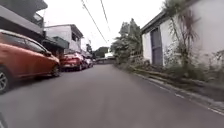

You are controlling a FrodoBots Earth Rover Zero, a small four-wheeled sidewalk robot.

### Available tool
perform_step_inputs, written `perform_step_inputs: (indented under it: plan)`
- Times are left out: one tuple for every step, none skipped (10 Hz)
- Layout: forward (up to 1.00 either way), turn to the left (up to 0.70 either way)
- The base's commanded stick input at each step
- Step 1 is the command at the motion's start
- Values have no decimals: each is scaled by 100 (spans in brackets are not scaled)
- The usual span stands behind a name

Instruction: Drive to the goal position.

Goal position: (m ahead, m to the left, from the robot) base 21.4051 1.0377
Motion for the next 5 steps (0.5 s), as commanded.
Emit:
perform_step_inputs:
  plan:
    - [70,0]
    - [70,0]
    - [70,0]
    - [70,0]
    - [70,0]
